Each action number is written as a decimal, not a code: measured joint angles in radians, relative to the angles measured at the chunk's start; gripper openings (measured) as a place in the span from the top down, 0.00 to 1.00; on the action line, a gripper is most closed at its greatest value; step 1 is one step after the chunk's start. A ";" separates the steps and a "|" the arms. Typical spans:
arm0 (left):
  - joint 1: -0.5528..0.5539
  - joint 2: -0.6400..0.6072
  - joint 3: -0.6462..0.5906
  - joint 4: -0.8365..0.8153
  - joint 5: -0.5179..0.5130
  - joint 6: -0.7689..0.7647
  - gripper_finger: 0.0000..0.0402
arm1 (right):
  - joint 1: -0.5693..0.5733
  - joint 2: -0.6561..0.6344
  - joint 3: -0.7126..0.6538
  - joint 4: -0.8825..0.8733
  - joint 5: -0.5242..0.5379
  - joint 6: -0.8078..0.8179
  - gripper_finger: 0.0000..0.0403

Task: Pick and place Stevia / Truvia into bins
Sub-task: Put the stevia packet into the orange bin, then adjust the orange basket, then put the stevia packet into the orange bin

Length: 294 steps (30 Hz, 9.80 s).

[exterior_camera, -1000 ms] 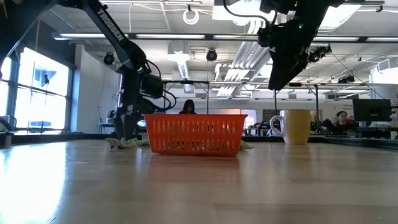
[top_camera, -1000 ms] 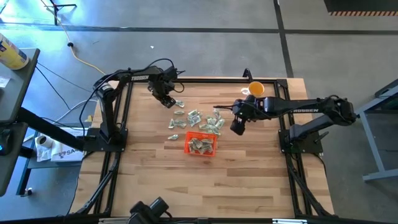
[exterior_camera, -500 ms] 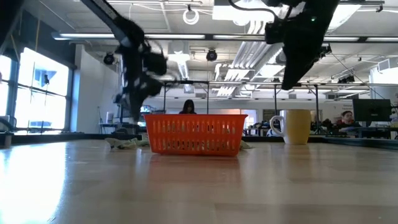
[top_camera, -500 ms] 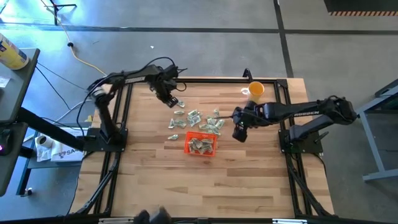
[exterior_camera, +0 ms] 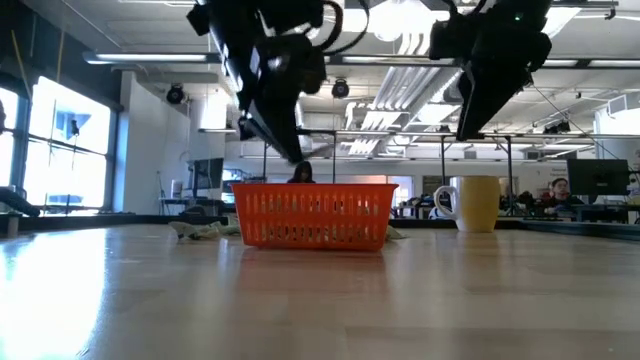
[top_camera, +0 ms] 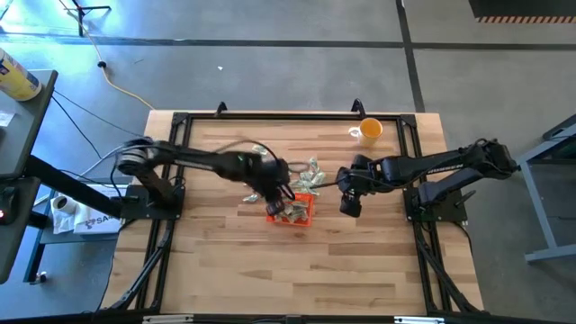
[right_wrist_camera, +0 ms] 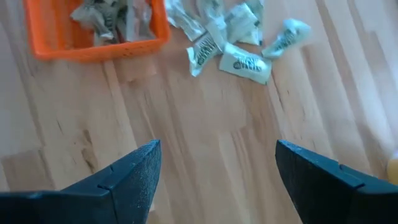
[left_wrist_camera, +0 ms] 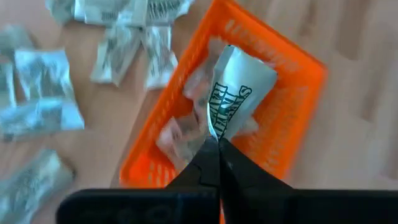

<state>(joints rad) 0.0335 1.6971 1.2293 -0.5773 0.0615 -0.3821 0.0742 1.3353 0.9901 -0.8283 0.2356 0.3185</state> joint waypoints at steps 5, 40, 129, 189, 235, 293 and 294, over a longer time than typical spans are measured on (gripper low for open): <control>-0.022 0.041 0.000 -0.081 0.001 -0.023 0.65 | -0.014 0.058 0.000 0.082 -0.001 -0.227 0.24; -0.008 -0.493 0.015 -0.592 -0.289 -0.155 0.71 | -0.356 0.621 0.238 0.025 -0.286 -0.787 0.92; 0.229 -0.510 -0.307 -0.473 -0.187 -0.015 0.71 | -0.480 0.696 0.415 0.082 -0.164 -0.161 0.44; 0.228 -0.434 -0.307 -0.435 -0.174 0.009 0.71 | -0.506 0.722 0.483 -0.028 -0.169 -0.320 0.30; 0.228 -0.434 -0.307 -0.431 -0.181 -0.177 0.71 | -0.258 0.454 0.244 -0.014 -0.195 -0.366 0.64; 0.214 -0.259 -0.307 -0.267 -0.093 -0.067 0.71 | -0.037 0.556 0.434 0.191 -0.332 -0.111 0.40; 0.214 -0.258 -0.307 -0.244 -0.096 -0.067 0.71 | -0.032 0.547 0.438 0.178 -0.302 -0.112 0.36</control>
<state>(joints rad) 0.2474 1.4387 0.9218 -0.8208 -0.0345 -0.4496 0.0422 1.8819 1.4277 -0.6500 -0.0663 0.2070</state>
